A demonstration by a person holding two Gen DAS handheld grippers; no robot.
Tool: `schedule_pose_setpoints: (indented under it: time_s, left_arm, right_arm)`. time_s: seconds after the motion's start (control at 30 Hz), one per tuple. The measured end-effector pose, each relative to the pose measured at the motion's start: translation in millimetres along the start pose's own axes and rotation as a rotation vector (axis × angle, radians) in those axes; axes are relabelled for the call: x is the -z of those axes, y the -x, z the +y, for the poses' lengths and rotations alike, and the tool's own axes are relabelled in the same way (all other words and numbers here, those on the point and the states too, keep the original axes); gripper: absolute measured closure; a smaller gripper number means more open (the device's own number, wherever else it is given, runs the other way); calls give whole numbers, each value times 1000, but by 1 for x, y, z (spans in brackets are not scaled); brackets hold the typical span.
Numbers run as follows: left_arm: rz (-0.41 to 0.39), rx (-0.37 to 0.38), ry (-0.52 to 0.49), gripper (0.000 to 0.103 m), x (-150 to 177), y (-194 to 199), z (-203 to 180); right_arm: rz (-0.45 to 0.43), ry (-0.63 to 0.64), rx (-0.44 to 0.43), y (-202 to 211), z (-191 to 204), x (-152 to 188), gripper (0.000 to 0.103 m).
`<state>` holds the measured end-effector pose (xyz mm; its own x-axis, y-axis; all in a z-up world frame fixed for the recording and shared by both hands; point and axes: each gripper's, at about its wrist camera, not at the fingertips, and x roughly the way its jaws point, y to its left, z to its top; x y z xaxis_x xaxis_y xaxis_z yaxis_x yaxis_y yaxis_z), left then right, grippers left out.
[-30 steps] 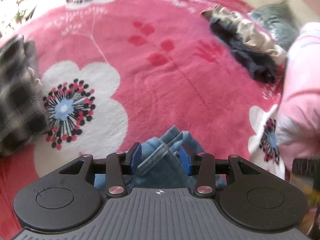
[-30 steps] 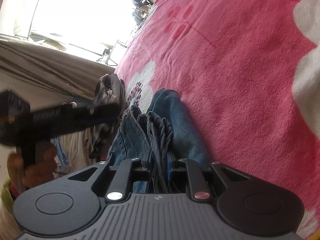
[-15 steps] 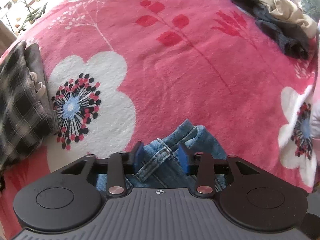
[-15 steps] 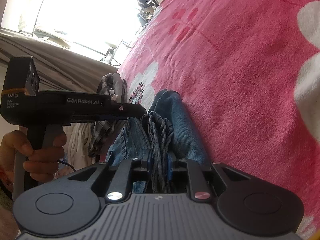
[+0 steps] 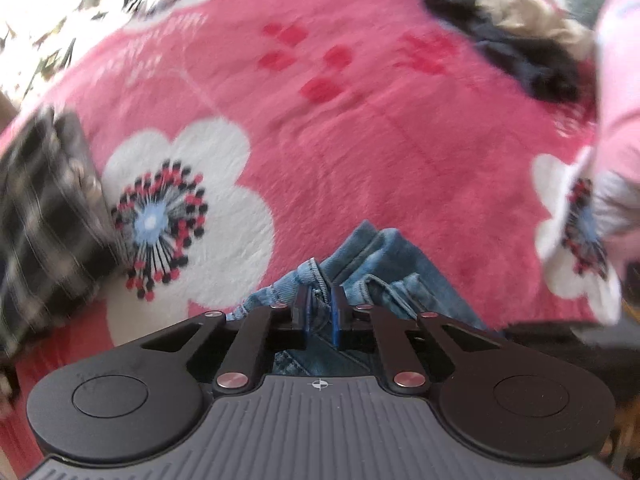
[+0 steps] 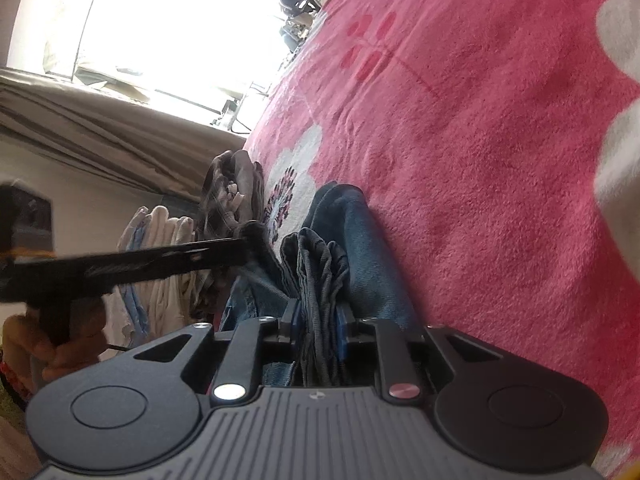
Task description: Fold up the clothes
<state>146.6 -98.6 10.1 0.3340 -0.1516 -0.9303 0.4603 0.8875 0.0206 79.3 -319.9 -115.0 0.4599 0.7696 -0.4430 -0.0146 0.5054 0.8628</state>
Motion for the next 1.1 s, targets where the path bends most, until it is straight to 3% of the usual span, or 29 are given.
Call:
schedule_pose_setpoints:
  time_s: [0.2,0.5,0.77,0.93,1.03,1.1]
  left_arm:
    - [-89,59,-71,96,16,39,9]
    - [-215,248,-139,96,34,77,20]
    - [-154,260,-139,96,23,31,8]
    - [-145,277,-106,96,20,23,16]
    - [-156,284,-97,96,22,31,21]
    - [-170,291,-94,96,26,39,24]
  right_arm:
    - [19,-79,-43,0,-16,-8,87]
    - [6,50,-110,-5,2,-13,89]
    - [-25,1,-110,-13,-15,-14,89]
    - [-105,72,-65,14,-5,-16,77]
    - [-156,165,-132,34,12,-23,63]
    - [-141,238,-188,37,23,-28,51]
